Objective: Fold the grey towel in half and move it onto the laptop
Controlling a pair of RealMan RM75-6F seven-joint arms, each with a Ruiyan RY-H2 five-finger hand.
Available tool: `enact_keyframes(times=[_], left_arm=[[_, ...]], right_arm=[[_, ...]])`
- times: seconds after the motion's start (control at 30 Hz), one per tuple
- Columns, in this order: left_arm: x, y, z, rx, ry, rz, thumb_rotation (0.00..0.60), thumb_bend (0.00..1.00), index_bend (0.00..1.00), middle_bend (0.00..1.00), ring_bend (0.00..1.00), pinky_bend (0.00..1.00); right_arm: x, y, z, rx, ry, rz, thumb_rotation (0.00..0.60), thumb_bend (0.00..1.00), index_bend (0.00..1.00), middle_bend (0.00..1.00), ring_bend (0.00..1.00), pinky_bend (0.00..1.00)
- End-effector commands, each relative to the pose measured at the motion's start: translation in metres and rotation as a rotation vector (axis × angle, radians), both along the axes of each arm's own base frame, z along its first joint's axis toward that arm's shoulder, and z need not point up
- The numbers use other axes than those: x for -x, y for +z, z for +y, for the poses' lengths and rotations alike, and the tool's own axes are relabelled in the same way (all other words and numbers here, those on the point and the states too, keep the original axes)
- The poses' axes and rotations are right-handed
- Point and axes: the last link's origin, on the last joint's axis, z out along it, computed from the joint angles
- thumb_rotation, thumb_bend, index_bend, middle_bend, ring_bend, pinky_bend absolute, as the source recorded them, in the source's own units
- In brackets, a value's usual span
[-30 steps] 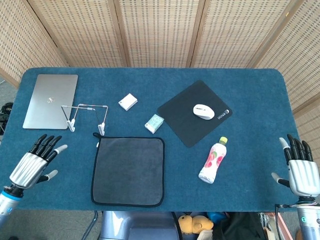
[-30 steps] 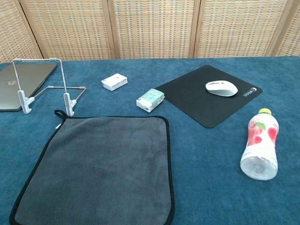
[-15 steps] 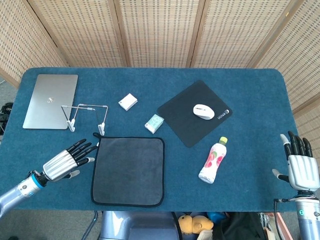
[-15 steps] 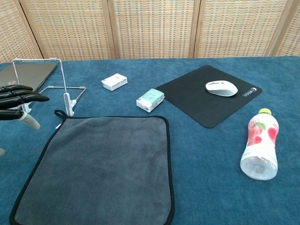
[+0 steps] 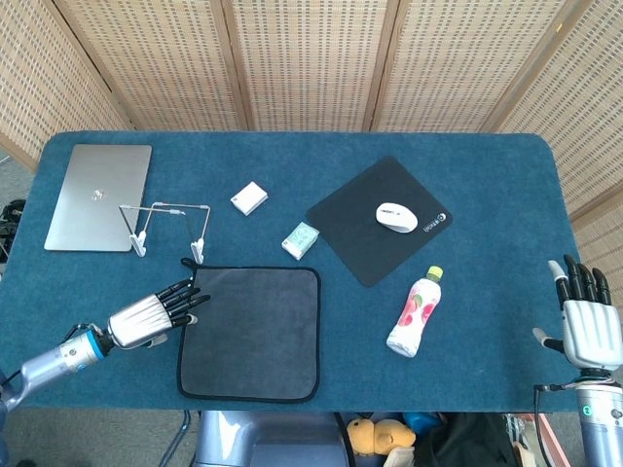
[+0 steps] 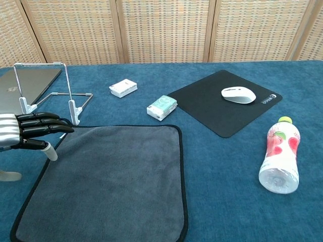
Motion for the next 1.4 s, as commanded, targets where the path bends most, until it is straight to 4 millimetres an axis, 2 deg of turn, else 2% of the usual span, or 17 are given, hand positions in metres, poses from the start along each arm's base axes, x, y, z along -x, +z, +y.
enact_keyframes(times=[0.03,0.27,0.53,0.93,1.23,1.4], left_arm=[[0.001,-0.009,0.002,-0.001,0.022,0.017,0.6,0.23,0.34,0.0,0.0,0.0],[0.001,-0.017,0.003,-0.006,0.046,0.012,0.6,0.26,0.34,0.0,0.0,0.0],[-0.01,-0.021,0.007,-0.006,0.002,0.004,0.6,0.27,0.35,0.0,0.0,0.0],[-0.015,-0.032,0.007,0.009,-0.035,0.031,0.6,0.27,0.38,0.0,0.0,0.0],[-0.017,-0.034,0.005,0.01,-0.046,0.031,0.6,0.34,0.43,0.0,0.0,0.0],[-0.017,-0.032,0.006,0.008,-0.047,0.028,0.6,0.44,0.46,0.0,0.0,0.0]], right_arm=[[0.0,-0.001,-0.001,-0.004,-0.003,-0.003,0.6,0.0,0.0,0.0,0.0,0.0],[0.002,0.0,-0.003,0.004,-0.005,-0.008,0.6,0.0,0.0,0.0,0.0,0.0],[0.003,0.003,-0.003,0.008,-0.009,-0.015,0.6,0.0,0.0,0.0,0.0,0.0],[0.004,0.006,-0.003,0.015,-0.013,-0.031,0.6,0.0,0.0,0.0,0.0,0.0],[0.005,0.008,-0.002,0.015,-0.012,-0.041,0.6,0.0,0.0,0.0,0.0,0.0],[0.005,0.008,-0.002,0.013,-0.013,-0.042,0.6,0.0,0.0,0.0,0.0,0.0]])
